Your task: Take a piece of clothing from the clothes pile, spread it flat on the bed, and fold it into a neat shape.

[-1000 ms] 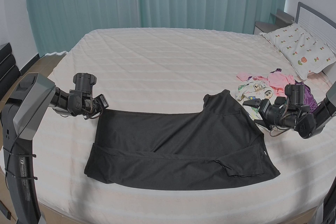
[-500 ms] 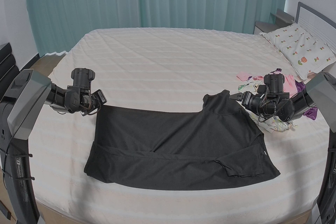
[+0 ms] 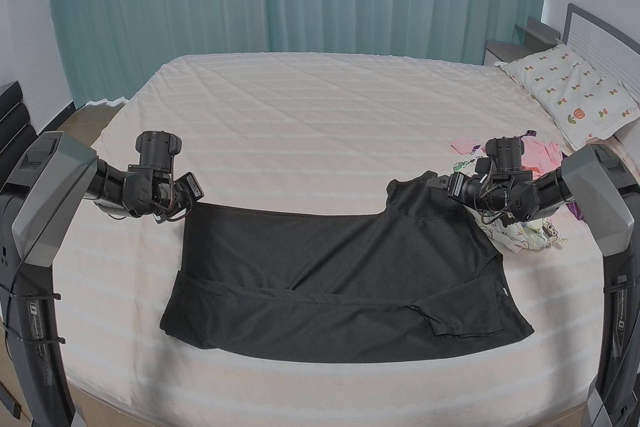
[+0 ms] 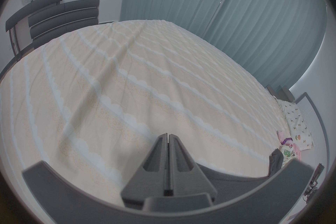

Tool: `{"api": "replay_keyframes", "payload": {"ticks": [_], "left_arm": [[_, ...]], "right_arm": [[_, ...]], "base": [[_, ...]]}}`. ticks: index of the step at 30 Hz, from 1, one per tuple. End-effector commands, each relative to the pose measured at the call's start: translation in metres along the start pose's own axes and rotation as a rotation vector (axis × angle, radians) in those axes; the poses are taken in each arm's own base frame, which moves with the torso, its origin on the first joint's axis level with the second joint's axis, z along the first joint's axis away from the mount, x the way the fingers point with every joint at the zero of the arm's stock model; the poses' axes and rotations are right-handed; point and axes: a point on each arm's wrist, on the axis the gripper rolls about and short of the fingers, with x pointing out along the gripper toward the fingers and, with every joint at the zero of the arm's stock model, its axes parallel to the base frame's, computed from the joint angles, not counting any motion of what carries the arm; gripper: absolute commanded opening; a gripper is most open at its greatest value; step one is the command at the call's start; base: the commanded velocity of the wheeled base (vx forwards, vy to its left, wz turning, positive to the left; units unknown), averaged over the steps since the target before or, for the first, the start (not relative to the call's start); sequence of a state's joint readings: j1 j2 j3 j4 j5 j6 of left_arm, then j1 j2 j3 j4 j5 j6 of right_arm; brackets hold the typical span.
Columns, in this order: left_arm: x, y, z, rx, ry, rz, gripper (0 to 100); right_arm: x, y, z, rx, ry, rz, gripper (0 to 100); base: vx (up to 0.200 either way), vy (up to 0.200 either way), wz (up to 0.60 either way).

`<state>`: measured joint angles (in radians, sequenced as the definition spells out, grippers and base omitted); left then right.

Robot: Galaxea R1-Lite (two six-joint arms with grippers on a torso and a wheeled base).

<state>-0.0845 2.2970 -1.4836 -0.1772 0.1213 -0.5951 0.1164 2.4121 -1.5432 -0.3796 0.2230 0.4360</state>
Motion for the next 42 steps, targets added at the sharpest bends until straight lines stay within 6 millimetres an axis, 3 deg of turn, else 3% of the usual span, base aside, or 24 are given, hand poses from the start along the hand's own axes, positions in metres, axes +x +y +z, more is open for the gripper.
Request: {"api": "replay_keyframes", "payload": {"ticks": [1,9,10,27,28,42], "left_arm": [[0.0,0.0,-0.001,-0.001,0.001,-0.001,0],[0.002,0.001,-0.002,-0.005,0.006,0.002,0],[0.002,0.001,-0.002,-0.012,0.006,0.002,0],[0.0,0.0,0.0,-0.018,0.0,0.0,0],[0.0,0.0,0.0,-0.018,-0.001,0.001,0],[0.0,0.002,-0.004,-0.027,0.015,0.011,0]], "right_arm": [[0.015,-0.009,-0.011,-0.002,0.018,-0.014,100],[0.021,-0.011,-0.01,-0.003,0.001,-0.043,100],[0.021,-0.011,-0.01,-0.002,0.003,-0.044,0],[0.009,-0.017,0.004,0.021,-0.034,-0.055,0],[0.009,-0.018,0.004,0.023,-0.029,-0.055,100],[0.02,-0.027,0.003,0.005,-0.012,0.006,100]], "base": [[0.0,0.0,0.0],[0.0,0.0,0.0],[0.0,0.0,0.0],[0.0,0.0,0.0],[0.0,0.0,0.0],[0.0,0.0,0.0]]}}
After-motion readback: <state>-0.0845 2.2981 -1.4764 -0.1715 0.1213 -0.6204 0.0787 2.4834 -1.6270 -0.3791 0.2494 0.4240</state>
